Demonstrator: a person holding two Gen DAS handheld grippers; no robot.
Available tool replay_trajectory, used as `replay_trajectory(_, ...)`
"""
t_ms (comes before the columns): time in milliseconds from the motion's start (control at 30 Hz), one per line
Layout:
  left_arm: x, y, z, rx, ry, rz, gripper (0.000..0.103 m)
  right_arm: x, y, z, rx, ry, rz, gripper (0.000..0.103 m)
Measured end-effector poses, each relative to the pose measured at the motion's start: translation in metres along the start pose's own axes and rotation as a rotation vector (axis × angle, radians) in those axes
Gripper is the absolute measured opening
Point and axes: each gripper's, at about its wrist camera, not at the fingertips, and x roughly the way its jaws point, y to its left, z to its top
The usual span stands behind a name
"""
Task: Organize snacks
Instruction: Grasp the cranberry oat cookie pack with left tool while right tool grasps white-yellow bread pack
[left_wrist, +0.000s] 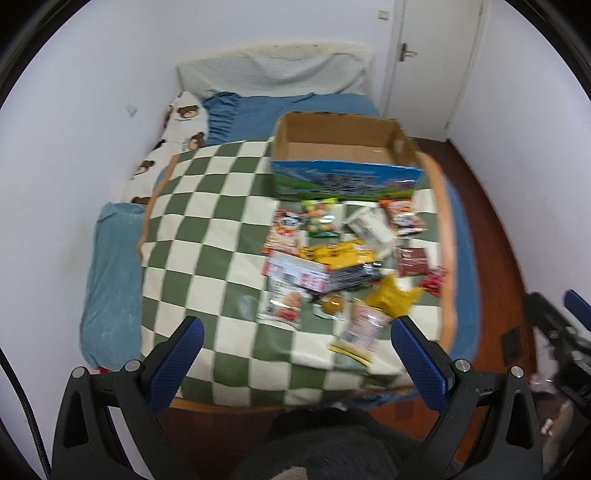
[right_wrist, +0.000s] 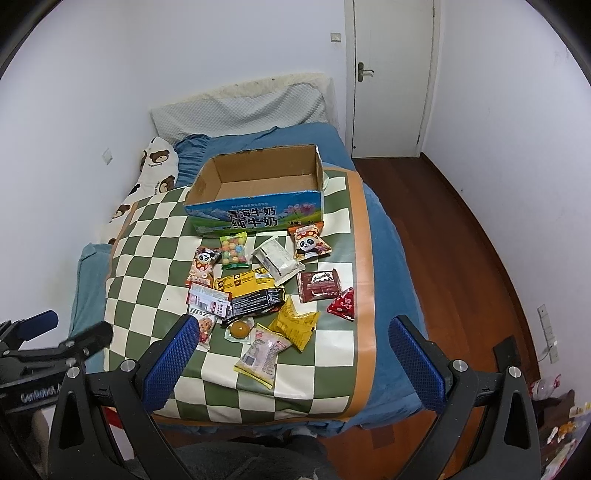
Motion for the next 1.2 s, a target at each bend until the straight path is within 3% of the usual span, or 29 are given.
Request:
replay_trajectory(33, -0.001, 0.000, -0.001, 0.000, -0.001, -0.003, 0.103, 0.013, -0.004, 0.000, 0.018, 0.017, 0.017, 0.103)
replay_trajectory(67, 0.025, 0.008, 0.005, 0.002, 0.022, 0.050, 0.103, 0.029, -0.008, 0.000, 0.036, 0.037, 0.038, 0.103)
replay_trajectory(200, 0.079, 0.012, 0.006, 0.039, 0.088, 0.129, 0.103, 0.104, -0.019, -0.007, 0.100, 0.137, 0.097, 0.103)
replay_trajectory(433, 0.206, -0.013, -0.003, 0.214, 0.220, 0.226, 0.103, 0.227, -0.019, -0.027, 0.184, 0.354, 0.199, 0.103)
replay_trajectory(600, 0.265, -0.012, -0.012, 0.222, 0.330, 0.205, 0.103, 0.283, -0.011, -0.045, 0.214, 0.481, 0.186, 0.103)
replay_trajectory(800, 0.328, -0.006, -0.015, 0.205, 0.432, 0.111, 0.103, 0.324, 0.012, -0.086, 0.265, 0.593, 0.135, 0.101)
replay_trajectory(867, 0.344, -0.005, -0.016, 0.207, 0.462, 0.088, 0.094, 0.339, 0.019, -0.099, 0.307, 0.620, 0.120, 0.098)
replay_trajectory(933, 0.358, -0.002, -0.019, 0.198, 0.486, 0.050, 0.062, 0.354, 0.026, -0.108, 0.333, 0.636, 0.103, 0.088)
replay_trajectory(967, 0.364, 0.001, -0.020, 0.187, 0.499, 0.027, 0.056, 0.361, 0.030, -0.112, 0.333, 0.643, 0.089, 0.083)
replay_trajectory(1000, 0.367, 0.004, -0.021, 0.178, 0.502, 0.014, 0.054, 0.368, 0.033, -0.117, 0.328, 0.657, 0.076, 0.068)
replay_trajectory(1033, 0.365, 0.009, -0.022, 0.173, 0.488, -0.005, 0.052, 0.374, 0.036, -0.122, 0.332, 0.670, 0.082, 0.059)
replay_trajectory(1200, 0.353, 0.036, -0.037, 0.165, 0.478, -0.035, 0.049, 0.374, 0.050, -0.140, 0.250, 0.677, 0.063, 0.050)
